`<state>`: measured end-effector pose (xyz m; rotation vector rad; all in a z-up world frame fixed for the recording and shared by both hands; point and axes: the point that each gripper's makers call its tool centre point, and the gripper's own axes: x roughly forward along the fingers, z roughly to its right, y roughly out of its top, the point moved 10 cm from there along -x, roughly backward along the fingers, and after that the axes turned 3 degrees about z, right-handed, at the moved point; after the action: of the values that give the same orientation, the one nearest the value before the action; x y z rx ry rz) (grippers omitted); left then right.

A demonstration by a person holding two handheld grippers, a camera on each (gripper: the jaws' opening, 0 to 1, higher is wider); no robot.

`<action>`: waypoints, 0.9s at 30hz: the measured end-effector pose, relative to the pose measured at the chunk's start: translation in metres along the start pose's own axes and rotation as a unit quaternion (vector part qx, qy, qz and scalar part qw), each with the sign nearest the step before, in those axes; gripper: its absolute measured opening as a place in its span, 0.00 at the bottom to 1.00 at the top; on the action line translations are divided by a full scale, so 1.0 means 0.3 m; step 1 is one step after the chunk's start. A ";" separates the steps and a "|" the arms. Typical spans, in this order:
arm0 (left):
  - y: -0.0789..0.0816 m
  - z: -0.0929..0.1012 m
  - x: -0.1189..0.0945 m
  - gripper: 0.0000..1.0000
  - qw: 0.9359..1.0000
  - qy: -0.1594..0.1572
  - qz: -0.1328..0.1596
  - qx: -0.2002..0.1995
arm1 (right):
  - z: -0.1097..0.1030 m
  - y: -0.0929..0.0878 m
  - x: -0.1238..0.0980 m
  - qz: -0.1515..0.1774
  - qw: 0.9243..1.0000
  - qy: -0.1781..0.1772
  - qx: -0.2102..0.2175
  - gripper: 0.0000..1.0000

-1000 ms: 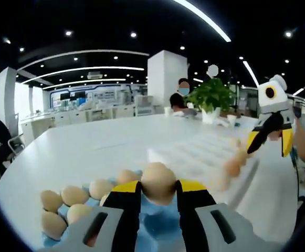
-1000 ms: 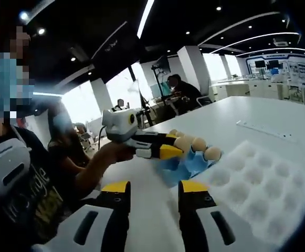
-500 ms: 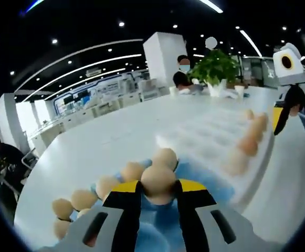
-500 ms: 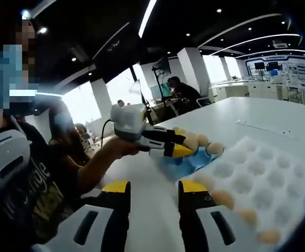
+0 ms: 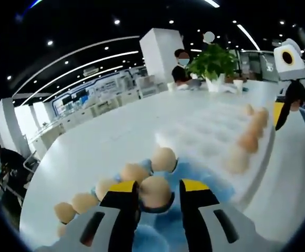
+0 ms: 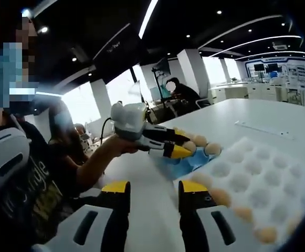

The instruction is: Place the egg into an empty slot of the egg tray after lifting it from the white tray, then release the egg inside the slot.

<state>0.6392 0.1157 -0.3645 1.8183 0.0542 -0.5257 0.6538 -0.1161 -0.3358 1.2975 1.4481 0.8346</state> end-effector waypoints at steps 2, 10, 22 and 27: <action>0.001 0.010 -0.009 0.36 1.000 -0.002 0.001 -0.006 | 0.007 0.005 -0.013 0.005 1.000 -0.005 -0.001 0.39; -0.010 -0.011 -0.021 0.38 1.000 -0.009 0.008 -0.009 | 0.039 0.011 -0.059 0.010 1.000 -0.028 -0.006 0.39; -0.004 -0.059 -0.018 0.42 0.998 -0.046 0.032 -0.040 | 0.084 0.014 -0.121 0.008 0.998 -0.060 -0.016 0.40; 0.007 -0.057 -0.023 0.46 0.996 -0.061 0.043 -0.044 | 0.111 0.021 -0.151 -0.001 0.997 -0.074 -0.024 0.40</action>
<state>0.6390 0.1325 -0.3563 1.6921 -0.0830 -0.5637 0.6850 -0.1629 -0.3294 1.2934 1.3044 0.7520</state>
